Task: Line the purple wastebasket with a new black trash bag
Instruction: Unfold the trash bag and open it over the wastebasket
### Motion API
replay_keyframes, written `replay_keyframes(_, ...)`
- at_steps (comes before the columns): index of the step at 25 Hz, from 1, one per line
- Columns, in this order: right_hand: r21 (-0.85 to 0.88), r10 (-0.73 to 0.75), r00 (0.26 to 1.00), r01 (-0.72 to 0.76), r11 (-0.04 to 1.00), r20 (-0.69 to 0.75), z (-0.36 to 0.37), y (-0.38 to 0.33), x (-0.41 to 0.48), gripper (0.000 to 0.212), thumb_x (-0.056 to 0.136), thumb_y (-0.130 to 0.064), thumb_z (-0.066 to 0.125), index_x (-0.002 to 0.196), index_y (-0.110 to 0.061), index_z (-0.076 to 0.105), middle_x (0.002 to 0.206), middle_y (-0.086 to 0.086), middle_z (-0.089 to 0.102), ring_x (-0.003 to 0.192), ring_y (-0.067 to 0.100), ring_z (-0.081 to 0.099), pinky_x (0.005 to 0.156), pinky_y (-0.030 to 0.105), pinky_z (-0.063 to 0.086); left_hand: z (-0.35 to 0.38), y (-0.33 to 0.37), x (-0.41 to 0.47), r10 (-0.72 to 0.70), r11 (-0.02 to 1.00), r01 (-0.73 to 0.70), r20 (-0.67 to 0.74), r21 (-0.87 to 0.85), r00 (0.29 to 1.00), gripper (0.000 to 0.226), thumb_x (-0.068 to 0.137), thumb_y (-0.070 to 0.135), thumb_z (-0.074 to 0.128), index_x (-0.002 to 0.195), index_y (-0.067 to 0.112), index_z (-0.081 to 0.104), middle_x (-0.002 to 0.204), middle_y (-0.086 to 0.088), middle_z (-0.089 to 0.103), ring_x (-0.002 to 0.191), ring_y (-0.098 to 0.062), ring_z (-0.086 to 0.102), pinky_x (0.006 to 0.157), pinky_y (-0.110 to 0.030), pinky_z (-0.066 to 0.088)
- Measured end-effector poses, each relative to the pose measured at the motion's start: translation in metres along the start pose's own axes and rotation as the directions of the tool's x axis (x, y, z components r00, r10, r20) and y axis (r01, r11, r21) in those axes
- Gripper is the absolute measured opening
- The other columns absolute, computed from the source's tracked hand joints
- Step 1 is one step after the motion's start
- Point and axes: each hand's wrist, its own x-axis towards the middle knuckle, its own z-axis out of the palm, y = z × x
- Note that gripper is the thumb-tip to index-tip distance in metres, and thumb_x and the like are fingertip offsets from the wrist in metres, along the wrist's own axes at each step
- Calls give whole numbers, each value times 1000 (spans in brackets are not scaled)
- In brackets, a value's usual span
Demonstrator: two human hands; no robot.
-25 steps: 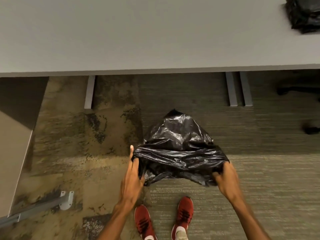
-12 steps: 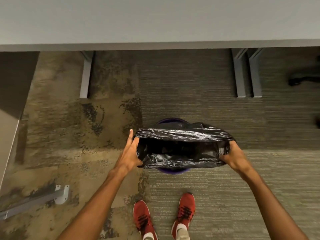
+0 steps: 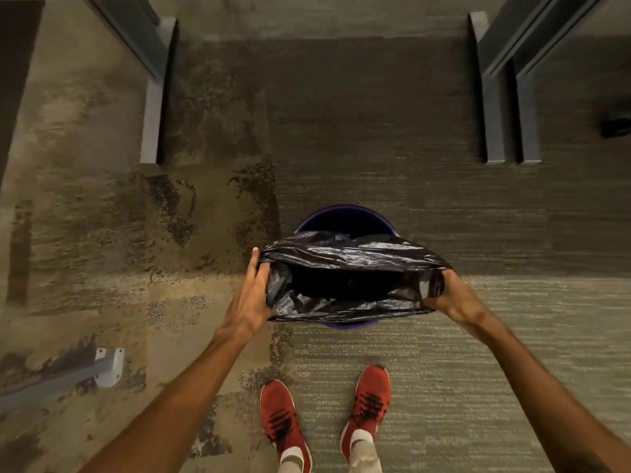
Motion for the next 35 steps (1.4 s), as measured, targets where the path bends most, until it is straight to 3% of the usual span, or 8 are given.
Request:
replay_keyframes(7, 134, 95, 990, -81, 988, -102, 33, 41, 19, 60, 75, 11, 78, 126, -13, 57, 109, 2, 74, 99, 21, 69, 83, 38, 59, 30, -14, 18, -24, 999, 29, -112, 37, 993, 86, 80, -5, 75, 147, 24, 31, 170, 6, -6, 107, -37, 65, 76, -46, 60)
replay_keyframes(10, 399, 178, 982, -135, 907, -71, 36, 30, 26, 46, 76, 18, 71, 108, -15, 66, 86, -1, 78, 74, 14, 72, 57, 19, 56, 23, 1, 30, -57, 982, 19, -198, -190, 978, 90, 80, -1, 77, 153, 23, 33, 162, -6, 21, 115, -30, 61, 96, -41, 57)
replay_keyframes(17, 711, 281, 924, -14, 704, -259, 45, 13, 29, 33, 87, 12, 64, 105, -13, 76, 93, 2, 78, 76, 8, 72, 66, 16, 58, 20, 35, 30, -288, 737, -63, -398, -673, 871, 35, 83, 4, 78, 109, 26, 73, 145, 3, 42, 84, -3, 62, 79, -4, 51)
replay_keyframes(20, 745, 369, 889, -49, 665, -271, 62, 25, 25, 29, 88, 10, 64, 113, -2, 73, 96, 5, 76, 79, 10, 69, 69, 17, 57, 41, 25, 18, -477, 598, 68, -287, -799, 831, 31, 85, -3, 72, 103, 21, 75, 151, -3, 48, 97, -1, 62, 76, -1, 49)
replay_keyframes(24, 742, 461, 859, -158, 652, -222, 78, 47, 20, 42, 84, 8, 70, 124, -2, 66, 105, 9, 74, 86, 16, 70, 83, 25, 54, 68, 0, 11, -651, 492, 336, -83, -804, 754, 45, 94, -10, 53, 120, 21, 73, 142, -7, 61, 40, -1, 42, 34, -7, 36)
replay_keyframes(28, 656, 478, 844, -220, 722, -242, 85, 65, 13, 55, 85, 12, 67, 134, -13, 61, 134, 12, 64, 96, 20, 71, 78, 26, 59, 81, -13, 6, -630, 573, 361, -114, -736, 769, 70, 87, 2, 72, 149, 24, 46, 115, 2, 73, 30, -2, 35, 38, -21, 44)
replay_keyframes(31, 686, 512, 832, -247, 685, -212, 88, 76, 10, 59, 88, 15, 61, 138, -16, 59, 133, 9, 61, 80, 12, 71, 52, 15, 55, 91, -14, 5, -497, 754, 341, -149, -561, 855, 89, 83, 2, 77, 156, 27, 32, 146, -12, 55, 58, -13, 63, 60, -36, 61)
replay_keyframes(35, 839, 608, 782, -236, 490, -135, 87, 87, 14, 53, 91, 23, 49, 134, -6, 59, 129, 18, 60, 78, 20, 77, 85, 26, 61, 111, -28, 6, -300, 925, 243, -168, -291, 939, 103, 82, -5, 76, 160, 30, 19, 164, -6, 28, 96, -30, 73, 58, -23, 62)
